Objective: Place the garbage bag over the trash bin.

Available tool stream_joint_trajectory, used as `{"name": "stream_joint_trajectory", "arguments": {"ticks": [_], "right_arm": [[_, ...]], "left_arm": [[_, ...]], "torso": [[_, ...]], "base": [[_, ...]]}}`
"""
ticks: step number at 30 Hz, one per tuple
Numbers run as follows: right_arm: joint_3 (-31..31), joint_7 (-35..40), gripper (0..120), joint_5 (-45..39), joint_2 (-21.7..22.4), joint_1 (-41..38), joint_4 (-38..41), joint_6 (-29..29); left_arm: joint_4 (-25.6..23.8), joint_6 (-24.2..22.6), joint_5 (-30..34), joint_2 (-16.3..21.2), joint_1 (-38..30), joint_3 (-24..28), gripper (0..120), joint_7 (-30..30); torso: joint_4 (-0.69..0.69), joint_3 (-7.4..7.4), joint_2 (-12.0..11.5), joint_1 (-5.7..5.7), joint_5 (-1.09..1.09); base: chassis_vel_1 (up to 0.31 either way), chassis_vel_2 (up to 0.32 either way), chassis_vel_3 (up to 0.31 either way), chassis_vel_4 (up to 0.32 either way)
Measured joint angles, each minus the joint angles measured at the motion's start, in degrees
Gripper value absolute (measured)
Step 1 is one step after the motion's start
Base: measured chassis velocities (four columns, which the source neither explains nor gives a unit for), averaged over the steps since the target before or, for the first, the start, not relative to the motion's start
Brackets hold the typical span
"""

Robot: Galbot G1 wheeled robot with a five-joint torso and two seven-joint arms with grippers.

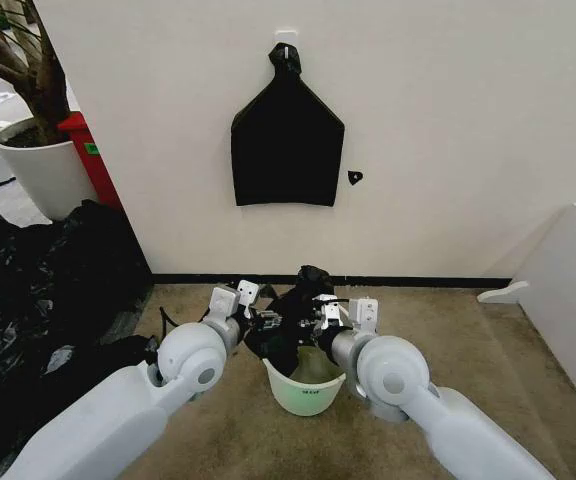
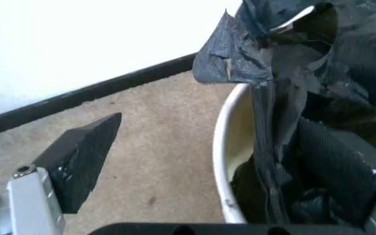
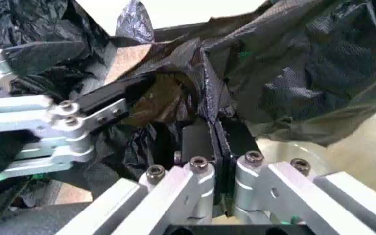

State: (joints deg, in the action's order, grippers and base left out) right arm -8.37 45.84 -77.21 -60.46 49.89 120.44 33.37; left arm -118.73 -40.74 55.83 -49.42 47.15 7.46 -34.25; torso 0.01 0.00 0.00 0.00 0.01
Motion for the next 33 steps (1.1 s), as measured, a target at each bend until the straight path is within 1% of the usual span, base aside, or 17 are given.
{"name": "stream_joint_trajectory", "arguments": {"ticks": [5,11,16,18,22,24,27,31,33], "right_arm": [[-0.27,-0.62,0,-0.69,0.32,-0.64,0.66,-0.31],[-0.44,-3.09,0,-0.76,0.99,-0.88,1.37,-0.37],[-0.46,-7.91,0,2.12,2.33,0.45,1.71,0.13],[-0.35,-8.24,0,2.23,2.46,0.62,1.73,0.13],[0.2,-9.52,0,2.06,2.64,0.9,1.89,-0.04],[0.28,-9.6,0,1.96,2.6,0.83,2.04,-0.36],[0.37,-9.61,0,1.88,2.6,0.81,2.11,-0.42],[2.51,-9.68,0,1.15,3.29,0.79,3.01,-0.64],[3.08,-9.7,0,1.01,3.46,0.78,3.08,-0.64]], "left_arm": [[0.47,-0.05,-0.09,-0.28,-0.09,-0.24,100,0.69],[1.69,0.08,-0.8,-1.3,-1.91,1.04,100,2.63],[2.26,0.13,-1.03,-1.57,-2.94,1.4,100,3.97],[2.46,0.13,-1.08,-1.55,-2.87,1.39,100,4.06],[4.23,0.07,-1.54,-1.71,-2.07,1.43,100,4.57],[5.51,0.06,-2.79,-1.76,-1.29,1.75,100,4.81],[5.73,0.0,-3.04,-1.71,-1.01,1.75,100,4.83],[6.17,-0.62,-4.6,0.17,2.64,-0.52,100,5.13],[5.98,-0.71,-4.74,0.52,3.2,-0.97,100,5.1]], "torso": [[-0.01,0.0,0.0,0.0,-0.01],[-0.01,0.0,0.0,0.0,-0.01],[-0.02,0.0,0.0,0.0,-0.01],[-0.02,0.0,0.0,0.0,0.0],[-0.02,0.0,0.0,0.0,0.0],[-0.01,0.0,0.0,0.0,-0.01],[-0.01,0.0,0.0,0.0,-0.01],[0.0,0.0,0.0,0.0,-0.01],[0.0,0.0,0.0,0.0,-0.01]], "base": [[0.0,0.0,0.0,0.0],[0.0,0.0,0.0,0.0],[0.0,0.0,0.0,0.0],[0.0,0.0,0.0,0.0],[0.0,0.0,0.0,0.0],[0.0,0.0,0.0,0.0],[0.0,0.0,0.0,0.0],[0.0,0.0,0.0,0.0],[0.0,0.0,0.0,0.0]]}}
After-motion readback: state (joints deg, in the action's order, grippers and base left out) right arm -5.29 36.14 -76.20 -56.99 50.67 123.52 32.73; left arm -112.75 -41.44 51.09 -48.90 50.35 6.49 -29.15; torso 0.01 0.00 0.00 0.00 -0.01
